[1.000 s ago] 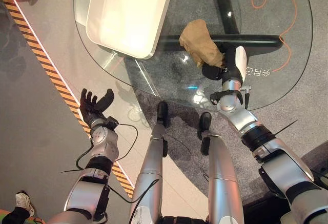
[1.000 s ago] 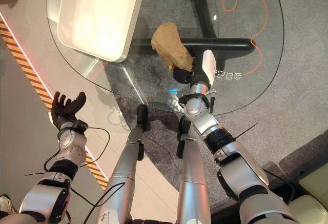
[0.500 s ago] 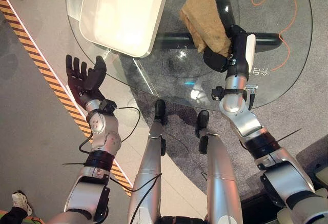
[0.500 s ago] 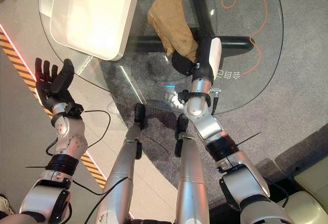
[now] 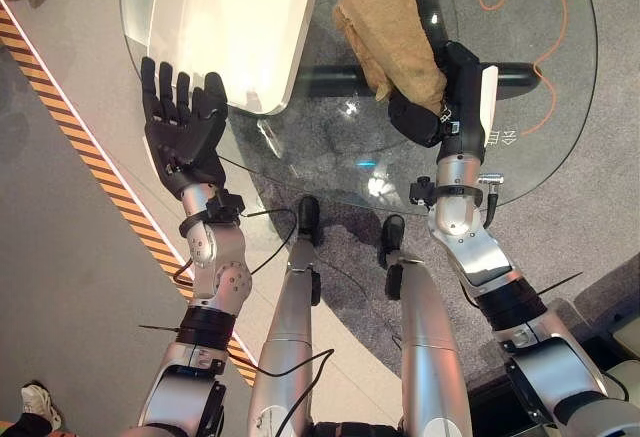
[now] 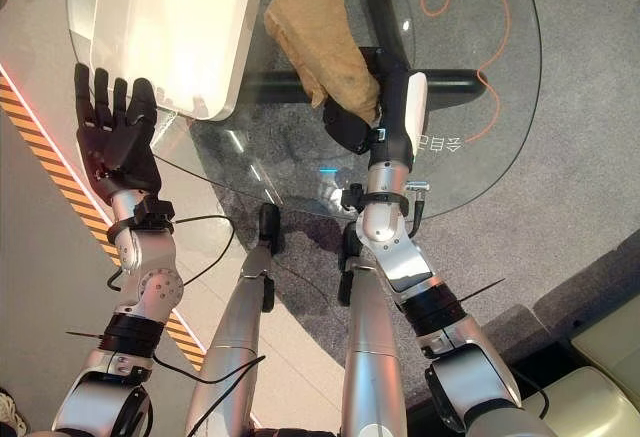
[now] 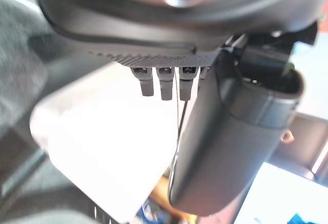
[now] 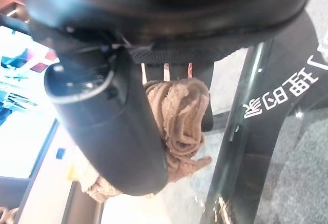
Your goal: Wipe the table with a cloth and put it in the basket.
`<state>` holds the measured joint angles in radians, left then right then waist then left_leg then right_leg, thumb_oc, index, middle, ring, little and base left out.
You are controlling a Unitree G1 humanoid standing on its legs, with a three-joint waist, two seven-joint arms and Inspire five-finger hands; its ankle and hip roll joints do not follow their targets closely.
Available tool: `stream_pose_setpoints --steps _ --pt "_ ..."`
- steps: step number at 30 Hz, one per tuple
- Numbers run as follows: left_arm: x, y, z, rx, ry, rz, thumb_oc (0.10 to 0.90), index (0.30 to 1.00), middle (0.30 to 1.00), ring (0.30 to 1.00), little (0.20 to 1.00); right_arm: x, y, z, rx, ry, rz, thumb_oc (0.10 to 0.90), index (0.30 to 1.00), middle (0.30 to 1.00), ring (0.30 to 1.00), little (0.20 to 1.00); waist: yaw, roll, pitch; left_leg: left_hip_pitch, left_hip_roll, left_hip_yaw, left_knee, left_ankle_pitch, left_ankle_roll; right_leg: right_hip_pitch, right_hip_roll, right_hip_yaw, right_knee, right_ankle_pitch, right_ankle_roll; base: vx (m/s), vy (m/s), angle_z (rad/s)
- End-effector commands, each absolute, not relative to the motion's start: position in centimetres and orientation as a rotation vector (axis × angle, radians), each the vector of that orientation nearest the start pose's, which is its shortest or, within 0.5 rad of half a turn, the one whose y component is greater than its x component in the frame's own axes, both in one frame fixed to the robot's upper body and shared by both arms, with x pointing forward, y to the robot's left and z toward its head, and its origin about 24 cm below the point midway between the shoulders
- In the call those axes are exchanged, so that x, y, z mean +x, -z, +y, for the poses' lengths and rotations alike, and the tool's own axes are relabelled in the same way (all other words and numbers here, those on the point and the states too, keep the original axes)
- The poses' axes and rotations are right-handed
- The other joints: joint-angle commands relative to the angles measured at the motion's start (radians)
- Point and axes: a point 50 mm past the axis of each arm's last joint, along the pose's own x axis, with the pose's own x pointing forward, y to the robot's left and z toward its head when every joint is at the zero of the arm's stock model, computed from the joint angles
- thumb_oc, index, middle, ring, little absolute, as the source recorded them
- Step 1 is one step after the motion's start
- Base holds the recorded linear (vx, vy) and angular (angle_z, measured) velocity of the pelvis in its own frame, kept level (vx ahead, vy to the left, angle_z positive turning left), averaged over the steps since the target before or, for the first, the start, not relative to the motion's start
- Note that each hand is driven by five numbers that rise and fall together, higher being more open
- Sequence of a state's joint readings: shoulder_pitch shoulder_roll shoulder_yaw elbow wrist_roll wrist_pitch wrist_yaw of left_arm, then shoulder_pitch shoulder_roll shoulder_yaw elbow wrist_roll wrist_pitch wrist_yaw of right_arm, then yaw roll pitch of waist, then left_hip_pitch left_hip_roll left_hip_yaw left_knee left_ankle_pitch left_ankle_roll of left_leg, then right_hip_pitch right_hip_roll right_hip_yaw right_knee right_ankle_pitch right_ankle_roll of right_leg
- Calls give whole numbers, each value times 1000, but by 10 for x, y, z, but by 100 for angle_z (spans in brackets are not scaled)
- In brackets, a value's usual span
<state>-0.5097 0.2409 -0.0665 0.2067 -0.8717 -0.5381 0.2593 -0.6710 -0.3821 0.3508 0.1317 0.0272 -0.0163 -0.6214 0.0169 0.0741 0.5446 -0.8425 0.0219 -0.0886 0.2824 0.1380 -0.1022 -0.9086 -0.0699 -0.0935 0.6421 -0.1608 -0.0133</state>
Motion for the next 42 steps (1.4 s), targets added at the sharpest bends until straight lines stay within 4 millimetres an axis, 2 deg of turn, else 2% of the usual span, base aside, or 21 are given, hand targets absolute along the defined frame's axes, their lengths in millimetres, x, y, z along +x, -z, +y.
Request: stream_pose_setpoints --steps 1,9,17,28,42 --pt "304 -216 193 -750 -49 -914 800 900 900 900 900 291 -276 -102 -138 130 -1070 100 300 300 300 200 -10 -16 -25 39 -81 84 117 -140 92 63 74 17 -142 80 28 0 0 0" --pt "299 -240 174 -762 174 -977 800 900 900 900 900 286 -280 -97 -132 68 -1098 100 300 300 300 200 -21 -19 -25 45 -78 91 114 -139 92 67 77 25 -146 85 30 0 0 0" --pt "297 -253 158 -786 328 -974 800 900 900 900 900 279 -287 -90 -122 2 -1146 100 300 300 300 200 -27 -20 -25 51 -79 94 110 -140 92 71 79 29 -150 87 33 4 5 -4" --pt "298 -259 135 -836 537 -902 800 900 900 900 900 272 -292 -80 -112 -77 -1171 100 300 300 300 200 -35 -24 -25 52 -77 99 109 -141 91 72 81 33 -154 91 35 0 0 0" --pt "301 -262 115 -829 663 -798 800 900 900 900 900 270 -296 -73 -115 -137 -1181 100 300 300 300 200 -40 -27 -25 58 -77 102 104 -139 90 78 80 34 -162 95 39 0 0 0"
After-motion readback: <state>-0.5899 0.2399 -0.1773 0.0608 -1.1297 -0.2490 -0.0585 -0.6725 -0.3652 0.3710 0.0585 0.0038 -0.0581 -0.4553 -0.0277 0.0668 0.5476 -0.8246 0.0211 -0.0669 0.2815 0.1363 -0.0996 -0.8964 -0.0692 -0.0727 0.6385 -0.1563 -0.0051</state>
